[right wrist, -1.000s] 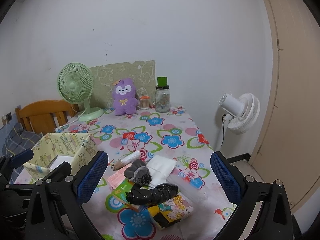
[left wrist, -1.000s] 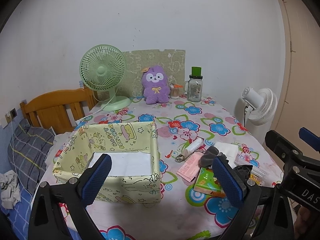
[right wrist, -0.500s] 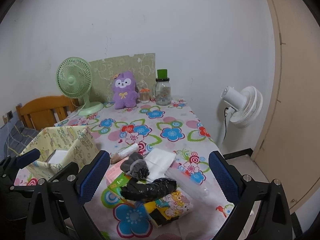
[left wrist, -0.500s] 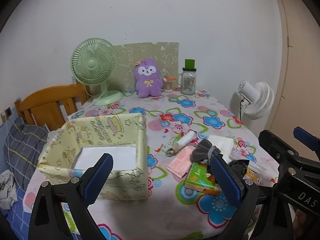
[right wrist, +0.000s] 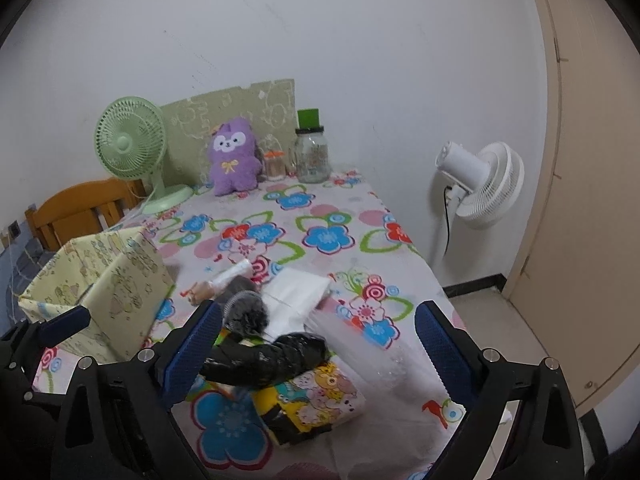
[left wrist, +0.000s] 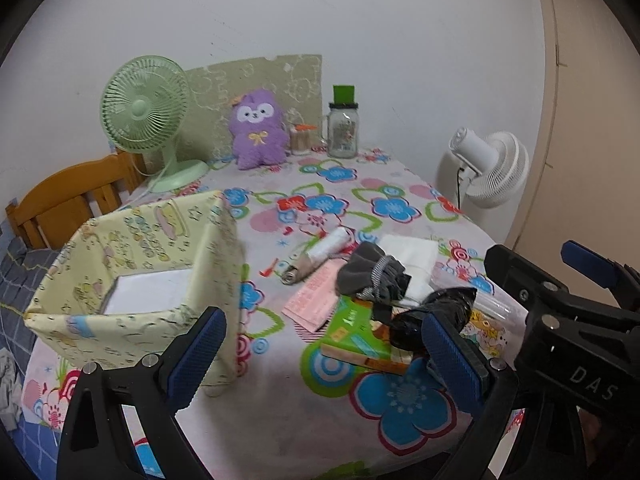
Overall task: Organize soft objects
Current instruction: 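Reach the right tool to the black plastic bag and close on it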
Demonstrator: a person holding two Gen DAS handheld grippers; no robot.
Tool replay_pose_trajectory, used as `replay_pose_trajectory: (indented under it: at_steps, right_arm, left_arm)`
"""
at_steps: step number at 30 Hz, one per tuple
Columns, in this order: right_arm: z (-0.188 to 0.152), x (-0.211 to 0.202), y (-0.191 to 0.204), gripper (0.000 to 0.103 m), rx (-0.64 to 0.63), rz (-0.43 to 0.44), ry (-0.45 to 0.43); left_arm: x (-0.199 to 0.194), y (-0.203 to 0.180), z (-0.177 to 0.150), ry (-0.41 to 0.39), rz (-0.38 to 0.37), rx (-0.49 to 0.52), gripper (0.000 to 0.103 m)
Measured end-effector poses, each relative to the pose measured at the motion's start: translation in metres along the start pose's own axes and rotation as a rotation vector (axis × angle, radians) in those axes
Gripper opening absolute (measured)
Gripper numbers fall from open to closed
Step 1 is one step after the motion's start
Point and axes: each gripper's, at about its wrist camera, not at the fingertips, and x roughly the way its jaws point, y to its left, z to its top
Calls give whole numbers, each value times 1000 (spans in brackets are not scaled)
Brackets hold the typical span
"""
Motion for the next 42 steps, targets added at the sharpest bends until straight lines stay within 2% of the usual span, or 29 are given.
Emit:
replay_pose_trajectory:
  at_steps: [7,14,20,29,36,42]
  right_arm:
    - [-9,20,-10,95,14,12,55]
    - [-13,33,-22,92,40,-7,91]
    - [-16,49,-33,89,55,-29,135]
    - [-18,74,-54,82,78,-47,188]
    - [-15,85,-57,82,101,17,207]
    - [-13,90,-42,82,95,74,225]
  left_arm:
    - [18,-14,-7,50,-21,28,99]
    - [30,-31,-7,64,-45,69,99]
    - [48,-42,-4,81,-60,82,90]
    - [64,-58,-1,88,-53,146,90]
    - [74,-57,-2,115,-56,154,91]
    - [73,-53,-7,131,-45,174,91]
